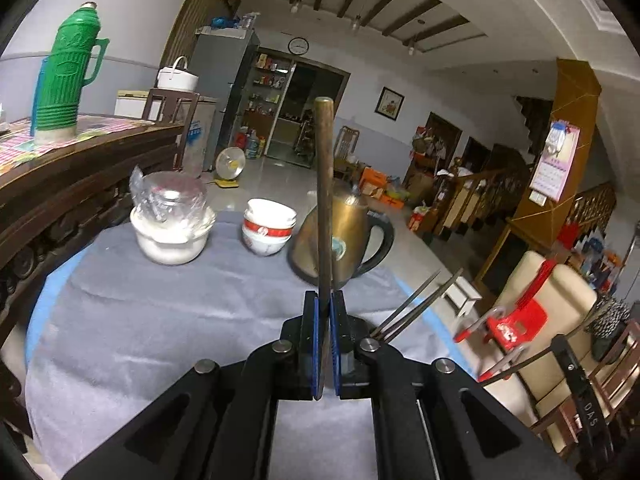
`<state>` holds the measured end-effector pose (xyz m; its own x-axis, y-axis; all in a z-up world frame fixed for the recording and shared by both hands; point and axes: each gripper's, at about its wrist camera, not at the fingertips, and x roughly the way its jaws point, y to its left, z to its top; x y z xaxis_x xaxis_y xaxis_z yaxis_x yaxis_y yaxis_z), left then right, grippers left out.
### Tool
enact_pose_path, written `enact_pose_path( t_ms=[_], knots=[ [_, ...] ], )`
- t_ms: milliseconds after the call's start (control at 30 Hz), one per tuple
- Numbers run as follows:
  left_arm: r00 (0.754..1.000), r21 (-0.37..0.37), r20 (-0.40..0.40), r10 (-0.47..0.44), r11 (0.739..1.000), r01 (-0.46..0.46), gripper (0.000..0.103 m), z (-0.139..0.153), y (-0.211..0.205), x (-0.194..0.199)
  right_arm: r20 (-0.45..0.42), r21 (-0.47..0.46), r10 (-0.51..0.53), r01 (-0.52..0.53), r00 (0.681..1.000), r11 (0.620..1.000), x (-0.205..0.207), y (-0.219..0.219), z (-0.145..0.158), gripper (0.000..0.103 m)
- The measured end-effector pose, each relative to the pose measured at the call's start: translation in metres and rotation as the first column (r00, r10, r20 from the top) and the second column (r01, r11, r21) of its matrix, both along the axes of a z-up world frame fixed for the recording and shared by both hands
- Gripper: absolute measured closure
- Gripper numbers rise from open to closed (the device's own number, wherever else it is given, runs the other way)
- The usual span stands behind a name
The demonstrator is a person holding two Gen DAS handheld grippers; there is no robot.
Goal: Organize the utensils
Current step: 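Lower both chopsticks into the grey holder cup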
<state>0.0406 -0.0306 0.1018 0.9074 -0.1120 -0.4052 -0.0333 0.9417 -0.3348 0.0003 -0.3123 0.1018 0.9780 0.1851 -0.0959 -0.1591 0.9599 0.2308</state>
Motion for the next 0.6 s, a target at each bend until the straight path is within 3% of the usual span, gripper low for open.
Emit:
enact_pose_path(
  t_ms=[300, 600],
  knots=[
    [0.993, 0.034, 0.083, -0.086, 0.996, 0.083, 0.098, 0.044, -0.022, 0.039, 0.053, 0.013, 0.041, -0.042, 0.998, 0.999, 0.033, 0.016, 0.036, 0.097],
    [0.996, 0.073, 0.024, -0.086, 0.994, 0.084, 0.098, 0.029, -0.042, 0.083, 0.022, 0.015, 0.067, -0.067, 0.998, 0.998, 0.070, 0.029, 0.035, 0.097]
  ],
)
